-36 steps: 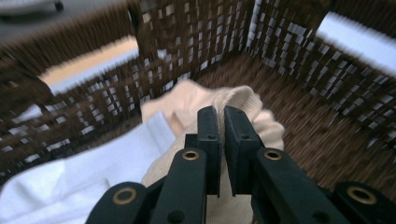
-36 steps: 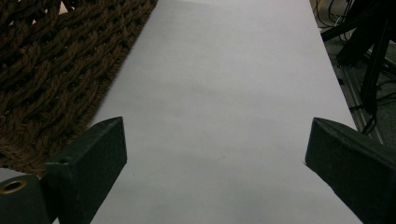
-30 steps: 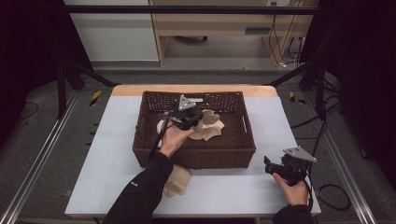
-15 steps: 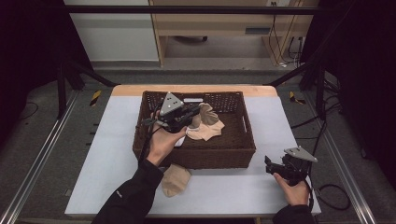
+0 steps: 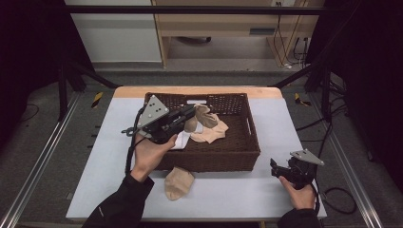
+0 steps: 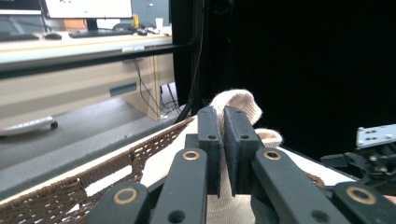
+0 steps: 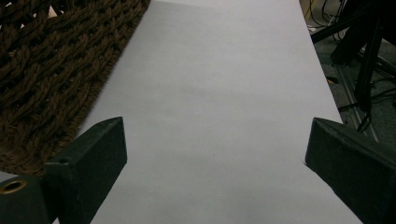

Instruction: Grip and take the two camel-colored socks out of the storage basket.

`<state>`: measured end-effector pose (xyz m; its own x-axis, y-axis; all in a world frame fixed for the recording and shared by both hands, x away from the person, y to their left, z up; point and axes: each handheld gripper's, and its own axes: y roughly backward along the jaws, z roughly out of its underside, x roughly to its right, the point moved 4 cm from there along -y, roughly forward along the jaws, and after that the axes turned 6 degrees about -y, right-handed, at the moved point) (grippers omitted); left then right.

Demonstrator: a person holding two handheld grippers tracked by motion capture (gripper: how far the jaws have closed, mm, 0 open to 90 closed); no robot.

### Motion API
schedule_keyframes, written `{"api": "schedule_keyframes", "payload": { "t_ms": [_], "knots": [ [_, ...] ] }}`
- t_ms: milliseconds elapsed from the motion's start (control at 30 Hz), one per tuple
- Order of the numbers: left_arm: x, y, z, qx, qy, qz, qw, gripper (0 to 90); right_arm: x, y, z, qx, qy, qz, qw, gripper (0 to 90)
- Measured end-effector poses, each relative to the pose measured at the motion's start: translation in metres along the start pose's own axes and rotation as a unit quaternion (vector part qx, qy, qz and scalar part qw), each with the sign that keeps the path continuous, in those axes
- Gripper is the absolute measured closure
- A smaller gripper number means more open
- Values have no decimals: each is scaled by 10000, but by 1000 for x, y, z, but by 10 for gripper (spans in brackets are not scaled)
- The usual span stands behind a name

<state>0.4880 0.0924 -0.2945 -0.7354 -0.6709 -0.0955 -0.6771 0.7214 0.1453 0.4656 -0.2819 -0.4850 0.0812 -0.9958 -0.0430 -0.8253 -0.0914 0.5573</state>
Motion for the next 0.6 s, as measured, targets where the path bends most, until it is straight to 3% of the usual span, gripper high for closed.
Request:
{"api": "schedule_keyframes", "payload": {
  "t_ms": [300, 600],
  "knots": [
    [15, 32, -5, 125, -219, 161, 9996, 850, 0, 1, 0, 4, 9, 7, 10000, 57],
    [31, 51, 12, 33, -237, 327, 9992, 850, -1, 1, 0, 9, 12, 11, 10000, 57]
  ]
}}
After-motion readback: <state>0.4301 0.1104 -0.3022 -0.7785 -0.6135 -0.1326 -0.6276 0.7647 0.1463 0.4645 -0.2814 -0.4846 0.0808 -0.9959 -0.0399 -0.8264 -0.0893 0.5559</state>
